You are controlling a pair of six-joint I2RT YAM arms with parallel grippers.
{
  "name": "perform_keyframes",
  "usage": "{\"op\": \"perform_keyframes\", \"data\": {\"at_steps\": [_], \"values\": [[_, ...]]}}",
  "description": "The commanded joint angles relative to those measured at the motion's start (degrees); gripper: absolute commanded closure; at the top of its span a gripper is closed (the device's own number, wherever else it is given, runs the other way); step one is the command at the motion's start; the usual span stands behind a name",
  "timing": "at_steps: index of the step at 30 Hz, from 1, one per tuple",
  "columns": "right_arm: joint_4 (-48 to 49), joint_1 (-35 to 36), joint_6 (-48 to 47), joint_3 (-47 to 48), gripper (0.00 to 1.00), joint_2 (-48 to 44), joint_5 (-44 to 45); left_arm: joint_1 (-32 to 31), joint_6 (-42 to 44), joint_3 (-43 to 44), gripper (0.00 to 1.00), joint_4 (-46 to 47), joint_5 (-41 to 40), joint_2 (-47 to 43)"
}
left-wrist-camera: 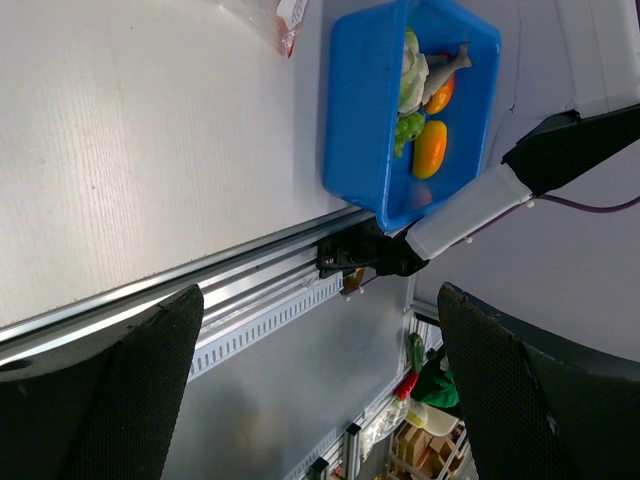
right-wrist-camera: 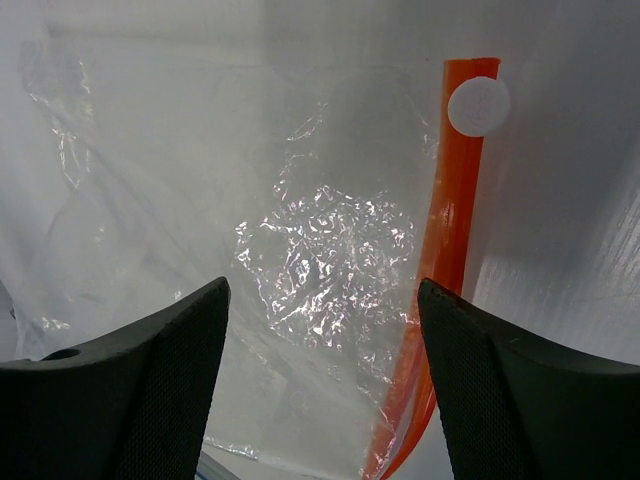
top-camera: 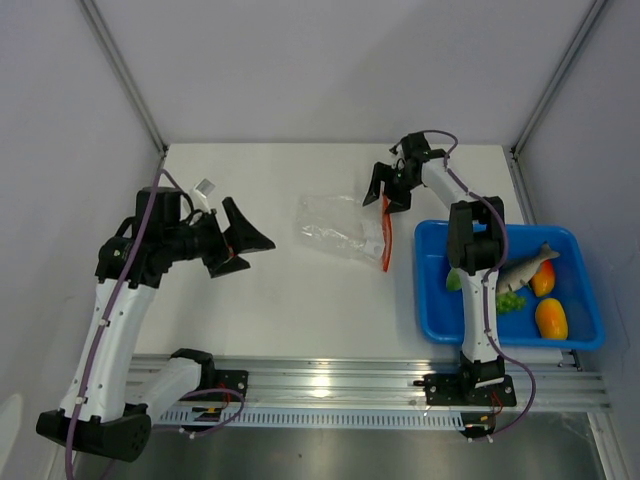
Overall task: Place the food in the zip-top bag and seal the zipper
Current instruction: Pick up the zipper food storage bag at the center of the board.
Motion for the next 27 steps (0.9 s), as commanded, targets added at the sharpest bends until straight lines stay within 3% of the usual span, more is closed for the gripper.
{"op": "perform_keyframes", "data": {"at_steps": [1, 9, 14, 24, 27], "values": [[0.1, -0.1, -0.9, 0.8, 0.21, -0.3, 0.9, -0.5, -0.7, 0.2, 0.01, 1.7, 0.9, 0.3], [-1.3, -1.9, -1.1, 1.9, 0.16, -3.0, 6.8, -0.5, 0.1, 0.7, 0.01, 1.8, 1.1, 1.6], [-1.7, -2.6, -1.6, 2.2, 0.16, -2.0, 5.7, -0.7, 0.1, 0.6, 0.0, 2.4, 1.7, 1.9], [1.5, -1.4, -0.7, -0.4, 0.28, -1.5, -3.0, -0.7, 0.7, 0.6, 0.01, 1.7, 1.5, 1.9], [2.5, -0.9, -0.1, -1.3, 0.37, -1.4, -4.6, -0.7, 0.7, 0.3, 0.0, 1.7, 1.5, 1.8]]}}
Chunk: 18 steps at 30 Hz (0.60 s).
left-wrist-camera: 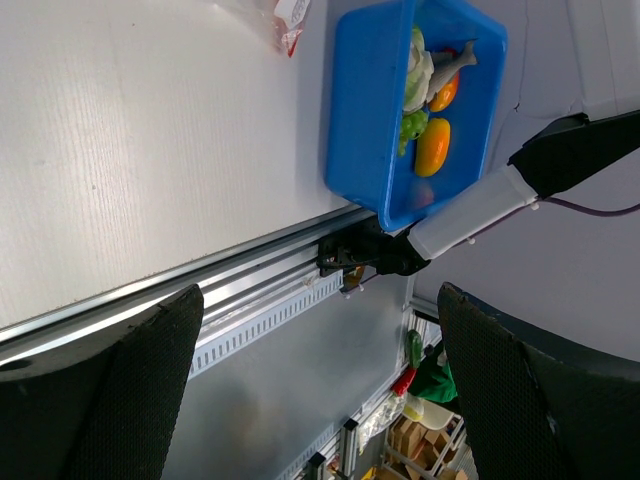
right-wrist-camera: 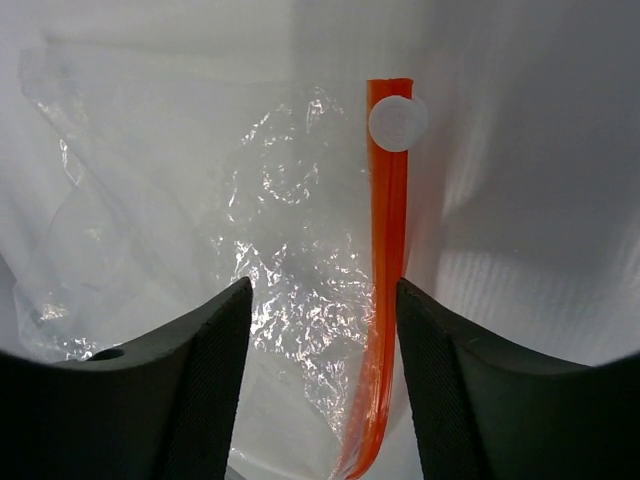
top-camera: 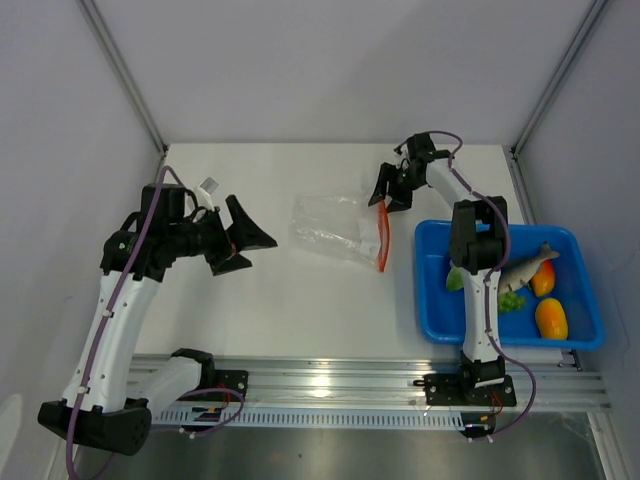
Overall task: Place the food in the zip-top bag and seal the zipper
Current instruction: Pick up the zipper food storage bag at the center of the board.
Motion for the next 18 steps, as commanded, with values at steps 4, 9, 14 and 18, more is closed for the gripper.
{"op": "perform_keyframes", "data": {"at_steps": [4, 9, 14, 18], "values": [[3.7, 0.9, 2.0, -2.4, 0.43, -1.5, -5.1, -0.4, 0.3, -0.9, 0.01, 1.4, 1.5, -0.7], [6.2, 1.2, 3.2, -5.1, 0.46, -1.7, -7.7, -0.9, -0.1, -1.4, 0.01, 1.7, 1.7, -1.0], [8.7, 1.3, 3.9, -7.5, 0.59, -2.4, -9.9, -1.4, -0.3, -1.8, 0.01, 1.8, 1.5, -1.2], [10.7, 1.6, 5.0, -8.0, 0.8, -2.8, -13.0, -2.2, -0.3, -1.6, 0.0, 1.6, 0.5, -0.8]]}}
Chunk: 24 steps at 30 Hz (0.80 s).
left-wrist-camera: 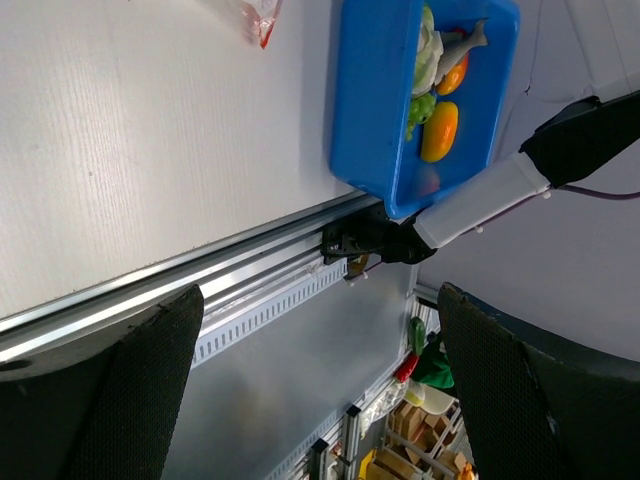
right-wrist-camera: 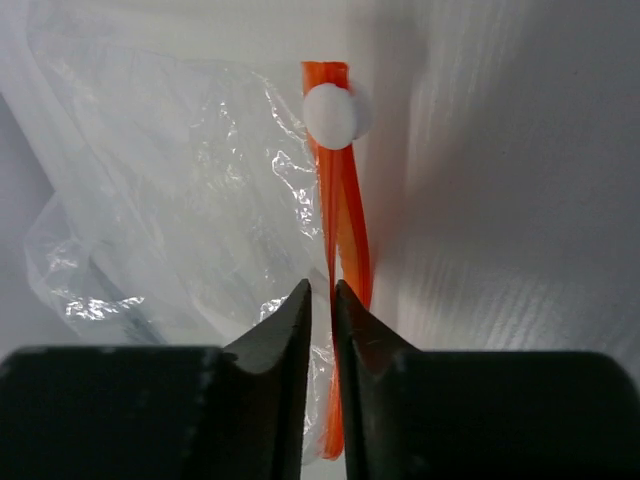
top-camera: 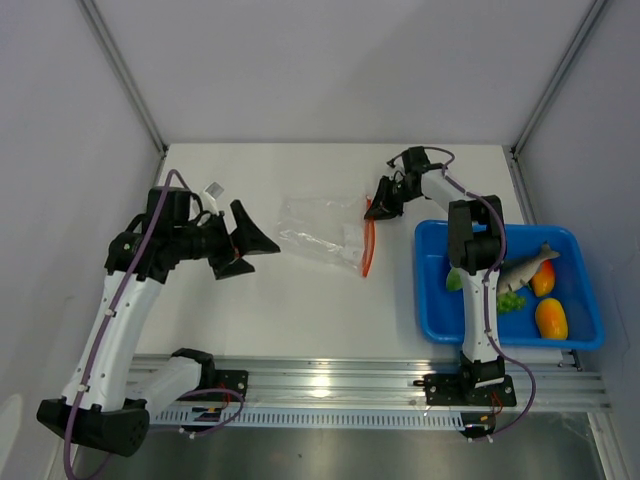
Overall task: Place the food in the zip-top bag and seal the zipper
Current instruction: Pick up the zipper food storage bag at the center of the board.
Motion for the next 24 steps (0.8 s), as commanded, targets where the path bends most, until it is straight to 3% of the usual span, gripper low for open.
{"op": "perform_keyframes", "data": {"at_steps": [1, 3, 10, 24], "values": [[3.5, 0.7, 1.5, 0.4, 0.85, -2.9, -4.7, -1.2, -0.2, 0.4, 0.0, 1.3, -0.3, -0.3], [4.5, 1.1, 4.0, 0.2, 1.0, -3.9, -5.8, -2.4, 0.3, 1.3, 0.0, 0.0, -2.5, 0.5], [6.0, 6.1, 17.3, -3.7, 1.0, -11.1, -7.9, -11.4, 3.1, 10.4, 0.0, -4.0, -14.1, 7.5], [9.8, 13.7, 45.9, -12.1, 1.0, -28.4, 1.3, -27.3, 2.2, 22.0, 0.04, -7.6, -40.9, 20.5]]}}
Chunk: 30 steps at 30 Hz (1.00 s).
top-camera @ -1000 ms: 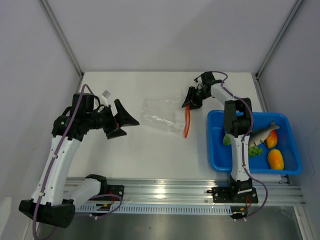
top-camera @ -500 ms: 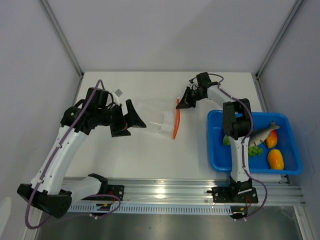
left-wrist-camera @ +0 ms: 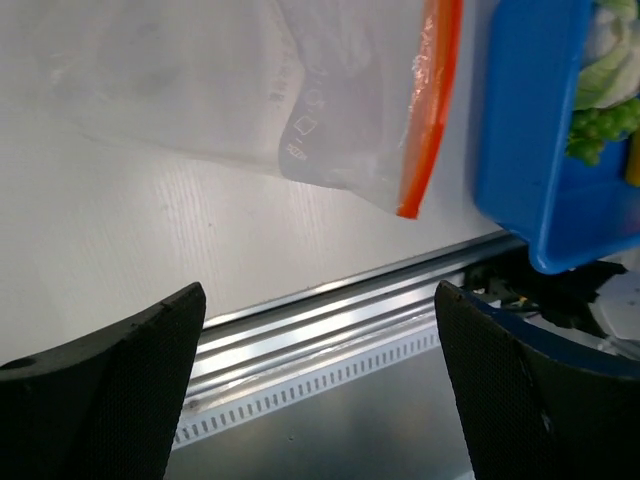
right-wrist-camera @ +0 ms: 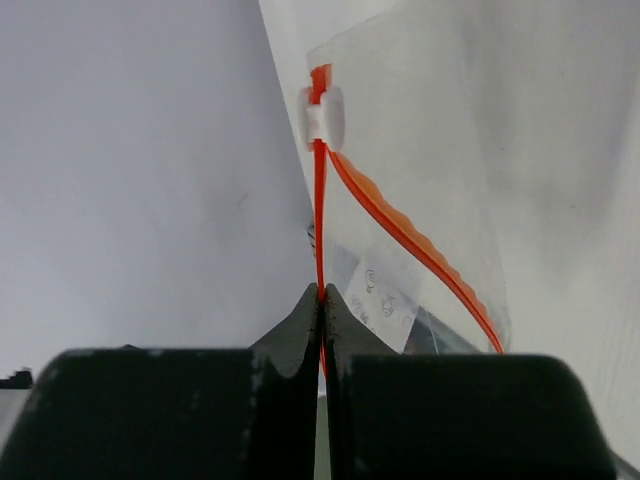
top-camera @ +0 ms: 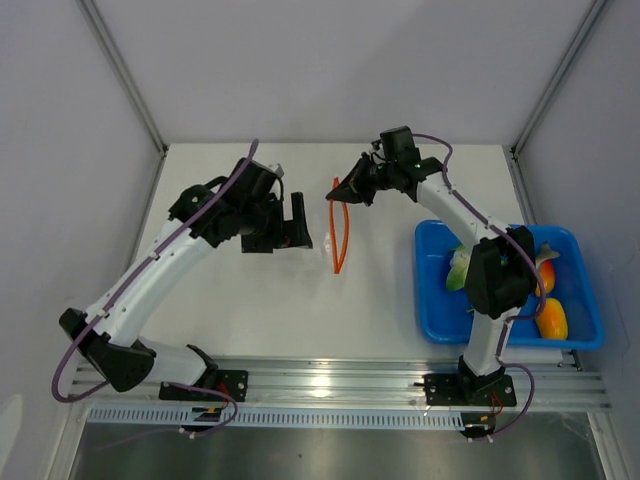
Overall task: Place the food in the zip-top bag and seal the zipper
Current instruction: Open the zipper of the food storage bag.
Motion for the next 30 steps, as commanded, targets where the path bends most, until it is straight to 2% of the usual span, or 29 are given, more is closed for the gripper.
{"op": "perform_keyframes", "data": {"at_steps": [1, 4, 8, 11, 23, 30], "values": [[1.6, 1.6, 11.0, -2.2, 1.0, -3.3, 4.4, -3.3, -1.0, 2.3, 0.04, -0.7, -11.0, 1.3], [-1.1, 3.3, 10.4, -2.4, 1.0, -4.5, 8.0, -4.8, -1.9, 2.7, 0.1, 0.2, -12.7, 3.5], [-0.7, 4.0, 10.8, -5.4, 1.0, -6.1, 9.0, -7.8, -2.6, 3.8, 0.12, 1.3, -15.5, 5.7], [-1.7, 4.6, 10.4, -6.0, 1.0, -6.2, 9.1, -9.4, -3.2, 2.3, 0.12, 4.4, -14.0, 6.3], [-3.2, 5.2, 12.8, -6.5, 1.0, -8.7, 9.1, -9.7, -2.9, -0.1, 0.18, 8.3, -15.3, 11.1], [-4.8, 6.3, 12.3, -5.7, 1.0, -9.0, 10.9, -9.8, -2.3, 1.4, 0.2, 9.3, -17.7, 15.7]]}}
